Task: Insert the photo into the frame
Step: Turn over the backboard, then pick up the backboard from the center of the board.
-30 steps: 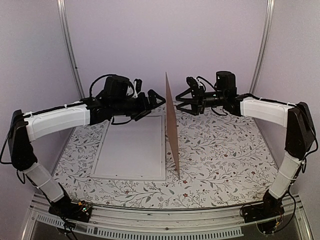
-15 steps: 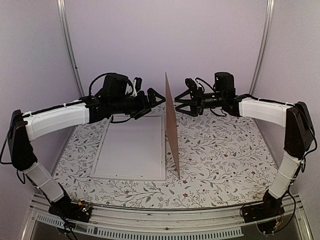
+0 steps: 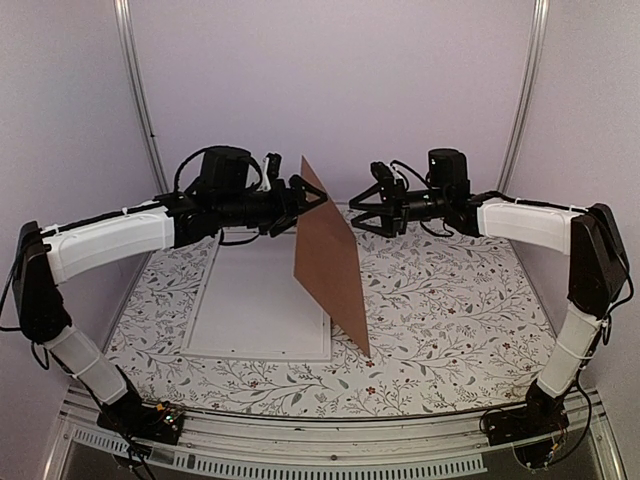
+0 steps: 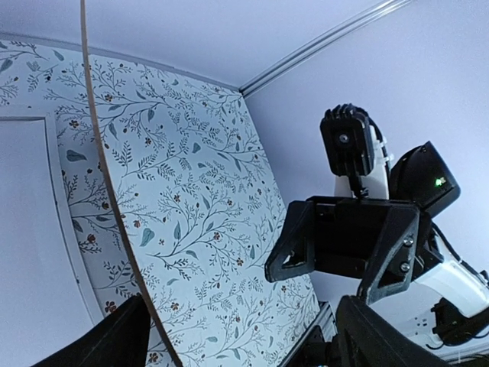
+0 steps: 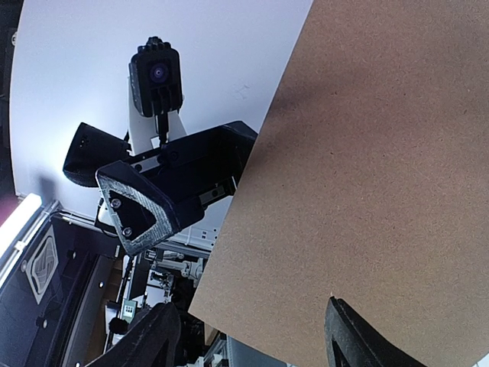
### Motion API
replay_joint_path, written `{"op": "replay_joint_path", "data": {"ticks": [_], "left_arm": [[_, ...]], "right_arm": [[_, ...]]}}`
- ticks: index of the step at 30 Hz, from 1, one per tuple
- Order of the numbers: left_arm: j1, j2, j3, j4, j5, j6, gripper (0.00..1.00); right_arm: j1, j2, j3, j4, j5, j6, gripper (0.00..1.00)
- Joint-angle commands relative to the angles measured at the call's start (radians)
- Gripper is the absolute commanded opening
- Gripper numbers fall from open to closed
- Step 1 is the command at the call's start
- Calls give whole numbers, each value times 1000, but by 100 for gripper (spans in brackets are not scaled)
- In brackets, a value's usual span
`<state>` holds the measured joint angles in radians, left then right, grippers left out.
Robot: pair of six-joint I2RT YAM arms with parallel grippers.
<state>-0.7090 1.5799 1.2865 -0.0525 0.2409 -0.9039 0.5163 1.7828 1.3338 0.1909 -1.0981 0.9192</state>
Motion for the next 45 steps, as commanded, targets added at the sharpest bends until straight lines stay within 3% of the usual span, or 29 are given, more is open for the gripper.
{"op": "replay_joint_path", "data": {"ticks": [1, 4, 8, 15, 26, 34, 41, 45], "left_arm": [[9, 17, 16, -53, -20, 25, 80], [9, 25, 42, -124, -71, 66, 68], [11, 54, 72, -199, -98, 109, 60], [12, 65, 44, -213, -92, 115, 40], [37, 95, -41, -112, -14, 74, 16], [66, 21, -113, -12, 34, 23, 0], [156, -132, -297, 233, 182, -98, 0], [242, -204, -364, 293, 326, -140, 0]], "right_arm": [[5, 8, -17, 1, 11, -19, 69], [4, 7, -30, -2, 14, -26, 69], [-2, 7, -42, -8, 14, -32, 69], [-21, -6, -73, -14, 18, -43, 69], [-52, -25, -115, -20, 18, -57, 69], [-99, -80, -143, -62, 23, -83, 68], [-150, -134, -151, -131, 30, -139, 68], [-174, -161, -154, -162, 37, -162, 68]]}}
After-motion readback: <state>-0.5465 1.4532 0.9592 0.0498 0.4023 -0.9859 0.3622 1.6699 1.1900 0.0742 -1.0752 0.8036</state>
